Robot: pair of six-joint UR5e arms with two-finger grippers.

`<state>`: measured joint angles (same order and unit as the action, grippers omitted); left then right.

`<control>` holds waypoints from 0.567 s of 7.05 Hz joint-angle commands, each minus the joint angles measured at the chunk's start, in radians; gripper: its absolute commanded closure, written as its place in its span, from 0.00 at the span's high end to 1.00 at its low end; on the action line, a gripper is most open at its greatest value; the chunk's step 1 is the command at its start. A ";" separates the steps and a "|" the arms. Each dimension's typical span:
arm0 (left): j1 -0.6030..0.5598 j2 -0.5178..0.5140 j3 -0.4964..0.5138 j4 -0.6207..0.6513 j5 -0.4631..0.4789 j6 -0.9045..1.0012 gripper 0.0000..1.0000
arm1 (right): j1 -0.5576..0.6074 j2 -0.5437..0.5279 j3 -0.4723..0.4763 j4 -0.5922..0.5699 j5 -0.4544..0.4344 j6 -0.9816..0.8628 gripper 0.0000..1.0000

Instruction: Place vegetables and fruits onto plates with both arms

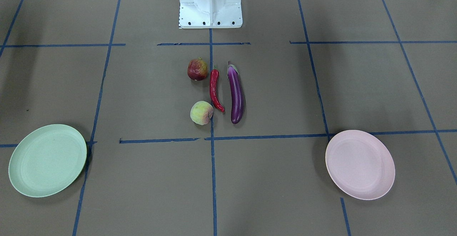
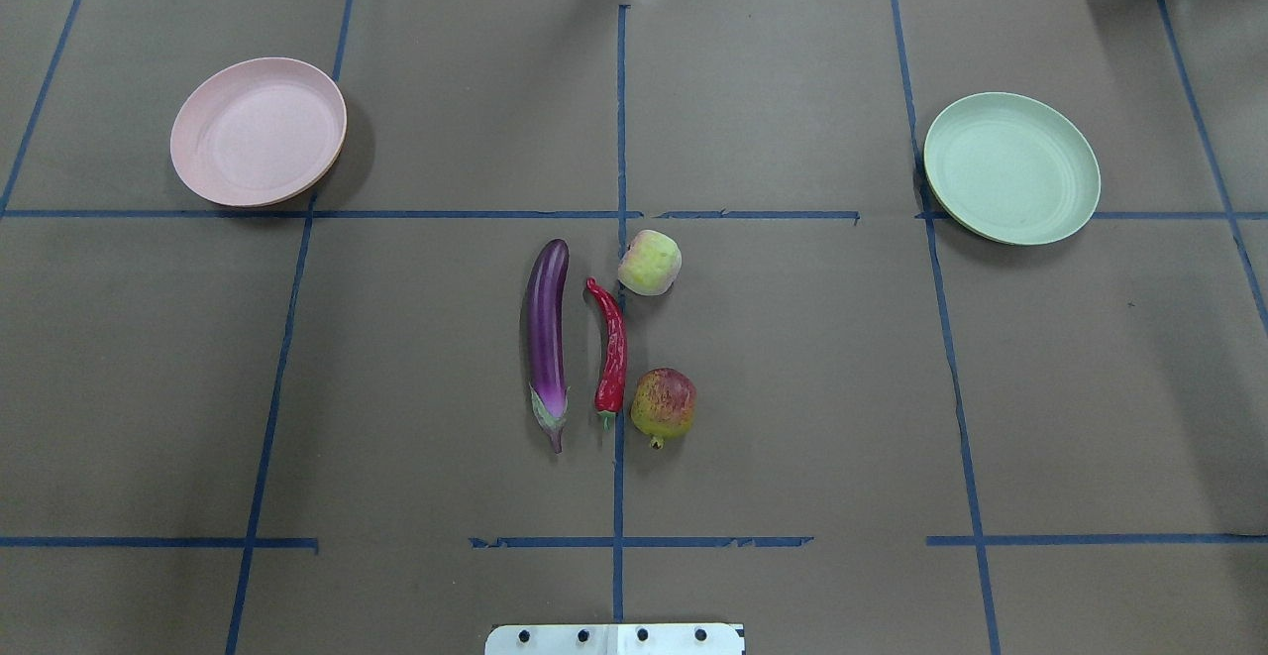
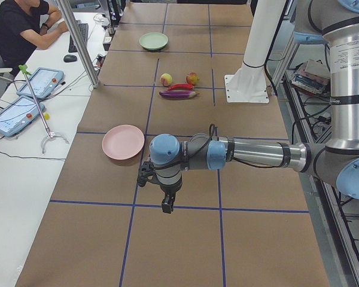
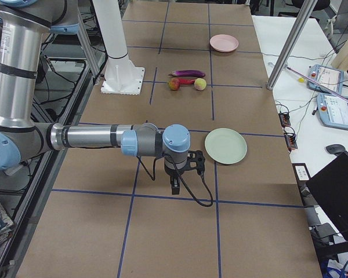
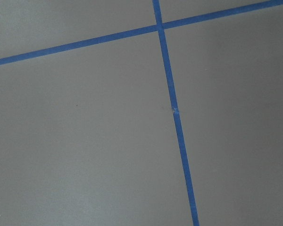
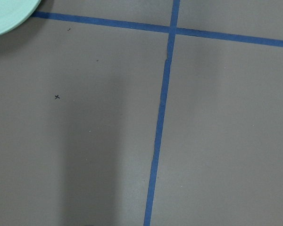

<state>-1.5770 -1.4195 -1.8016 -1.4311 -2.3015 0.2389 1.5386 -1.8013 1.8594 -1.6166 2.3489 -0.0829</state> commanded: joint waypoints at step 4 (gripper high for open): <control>0.000 0.011 -0.021 -0.006 -0.025 0.002 1.00 | -0.002 -0.003 -0.023 0.079 0.012 -0.002 1.00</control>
<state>-1.5769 -1.4103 -1.8125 -1.4358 -2.3076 0.2395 1.5373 -1.8016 1.8563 -1.5811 2.3605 -0.0842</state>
